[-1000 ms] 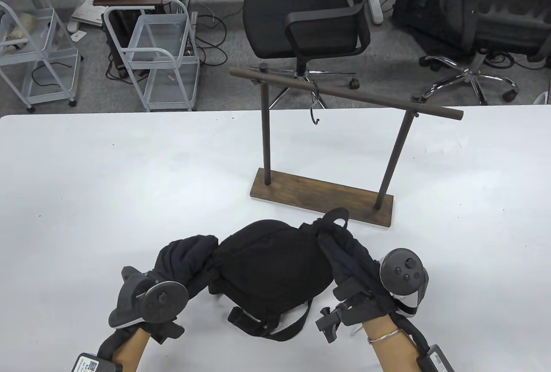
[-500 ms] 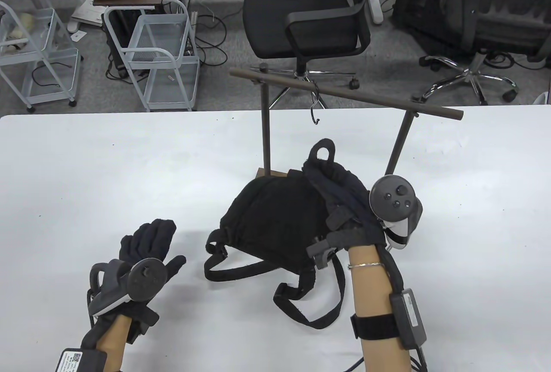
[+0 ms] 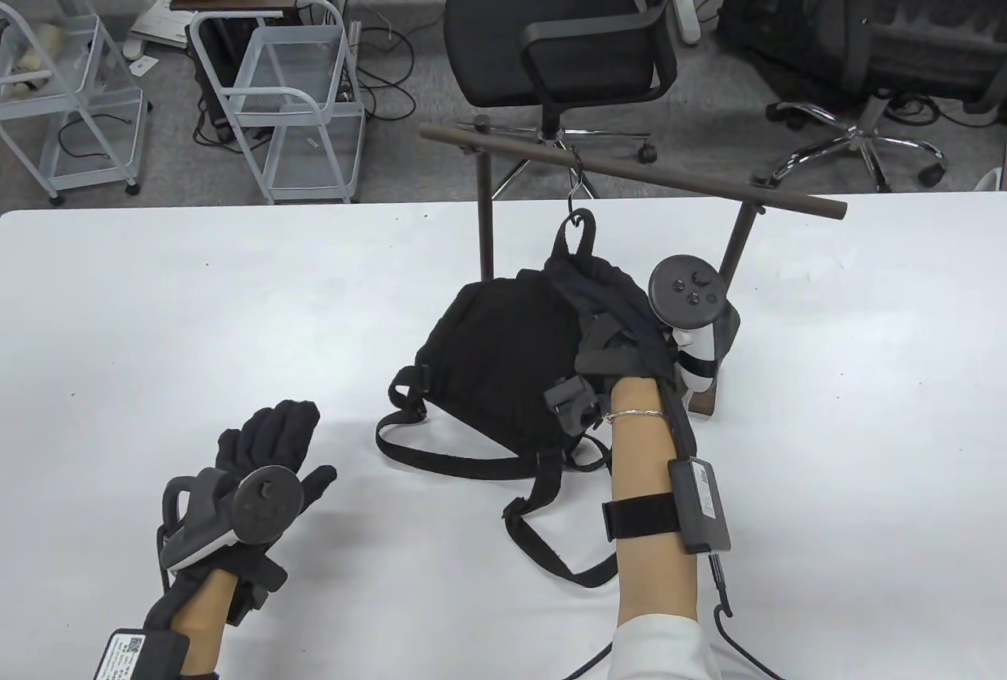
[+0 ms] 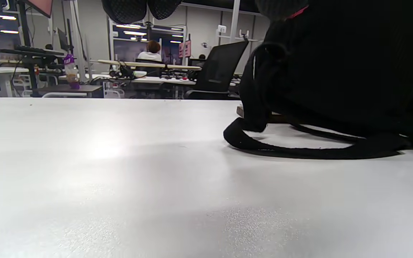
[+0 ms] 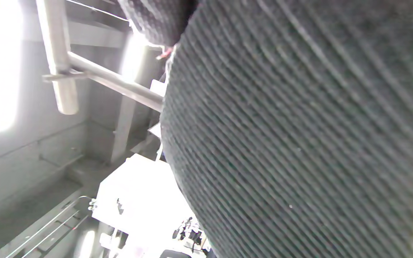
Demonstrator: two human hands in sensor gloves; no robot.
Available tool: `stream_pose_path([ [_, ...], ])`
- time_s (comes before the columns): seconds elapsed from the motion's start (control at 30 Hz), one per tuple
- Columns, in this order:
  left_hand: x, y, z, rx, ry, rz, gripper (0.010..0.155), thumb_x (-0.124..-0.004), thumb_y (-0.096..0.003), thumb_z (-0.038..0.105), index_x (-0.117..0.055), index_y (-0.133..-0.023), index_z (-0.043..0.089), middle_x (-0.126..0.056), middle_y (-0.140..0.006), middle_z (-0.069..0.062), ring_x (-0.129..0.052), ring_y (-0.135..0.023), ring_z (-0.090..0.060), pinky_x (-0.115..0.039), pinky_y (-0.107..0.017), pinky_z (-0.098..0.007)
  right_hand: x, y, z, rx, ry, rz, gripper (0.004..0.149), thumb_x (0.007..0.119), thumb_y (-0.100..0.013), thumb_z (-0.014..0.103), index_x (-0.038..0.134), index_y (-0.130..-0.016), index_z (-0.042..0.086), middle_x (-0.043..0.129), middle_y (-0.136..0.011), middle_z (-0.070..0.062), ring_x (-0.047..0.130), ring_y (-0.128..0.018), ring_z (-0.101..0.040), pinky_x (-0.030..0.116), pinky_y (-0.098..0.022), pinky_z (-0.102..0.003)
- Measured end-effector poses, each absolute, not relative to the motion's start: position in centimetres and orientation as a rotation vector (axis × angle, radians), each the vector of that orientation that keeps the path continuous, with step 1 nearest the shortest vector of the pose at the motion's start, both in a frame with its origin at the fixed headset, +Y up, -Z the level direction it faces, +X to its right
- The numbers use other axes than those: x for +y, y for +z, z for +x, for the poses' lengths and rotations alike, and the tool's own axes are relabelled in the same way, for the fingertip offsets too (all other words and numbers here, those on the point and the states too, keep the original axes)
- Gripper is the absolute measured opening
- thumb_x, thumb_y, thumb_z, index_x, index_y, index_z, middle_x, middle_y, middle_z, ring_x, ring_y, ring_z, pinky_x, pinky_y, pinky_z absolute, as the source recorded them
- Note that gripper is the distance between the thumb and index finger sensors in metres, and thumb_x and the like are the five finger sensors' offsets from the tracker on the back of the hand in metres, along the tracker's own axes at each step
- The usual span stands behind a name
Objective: Hang the backpack on the s-hook
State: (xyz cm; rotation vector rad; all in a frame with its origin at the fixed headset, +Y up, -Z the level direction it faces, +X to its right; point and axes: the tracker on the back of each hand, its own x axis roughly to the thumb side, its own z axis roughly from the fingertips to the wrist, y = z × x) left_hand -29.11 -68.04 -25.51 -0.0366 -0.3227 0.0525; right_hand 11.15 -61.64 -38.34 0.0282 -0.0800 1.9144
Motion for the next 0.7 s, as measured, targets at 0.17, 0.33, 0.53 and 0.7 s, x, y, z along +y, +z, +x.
stream_pose_path([
  [0.17,-68.1,-25.4,-29.3,-0.311,0.050,-0.045,0.074,-0.053,-0.0627,0.047,-0.023,-0.117,0.007,-0.039,-0.123,-0.022,-0.049,-0.112,-0.052,-0.046,-0.071,-0.075,-63.0,-37.3,11.7,-0.098,1.867,-0.023,0.064,0.068,-0.066,0.038,0.057,-0.109,-0.008,0.078,-0.098,-0.028,0.082,-0.081,-0.047,0.060,-0.063,-0.069],
  [0.33,-67.6,-25.1,-29.0,-0.315,0.096,-0.035,0.074,-0.053,-0.0627,0.047,-0.023,-0.117,0.007,-0.039,-0.122,-0.022,-0.049,-0.112,-0.052,-0.046,-0.071,-0.075,-62.7,-33.9,12.6,-0.172,2.266,0.036,0.082,0.064,-0.067,0.041,0.031,-0.113,-0.018,0.045,-0.112,-0.045,0.054,-0.095,-0.067,0.052,-0.063,-0.076],
  [0.53,-66.7,-24.4,-28.5,-0.347,0.188,-0.013,0.074,-0.052,-0.0627,0.048,-0.024,-0.117,0.007,-0.040,-0.122,-0.022,-0.050,-0.112,-0.052,-0.047,-0.071,-0.075,-61.8,-27.4,13.2,-0.189,2.549,0.275,0.080,0.062,-0.067,0.044,0.033,-0.115,-0.014,0.041,-0.115,-0.043,0.050,-0.099,-0.066,0.050,-0.063,-0.077],
  [0.7,-66.2,-24.0,-28.0,-0.383,0.275,-0.029,0.074,-0.052,-0.0624,0.051,-0.028,-0.118,0.008,-0.044,-0.122,-0.022,-0.053,-0.111,-0.052,-0.048,-0.070,-0.075,-62.3,-23.4,12.8,-0.168,2.602,0.472,0.079,0.061,-0.066,0.047,0.038,-0.116,-0.009,0.045,-0.118,-0.039,0.050,-0.101,-0.065,0.049,-0.064,-0.077],
])
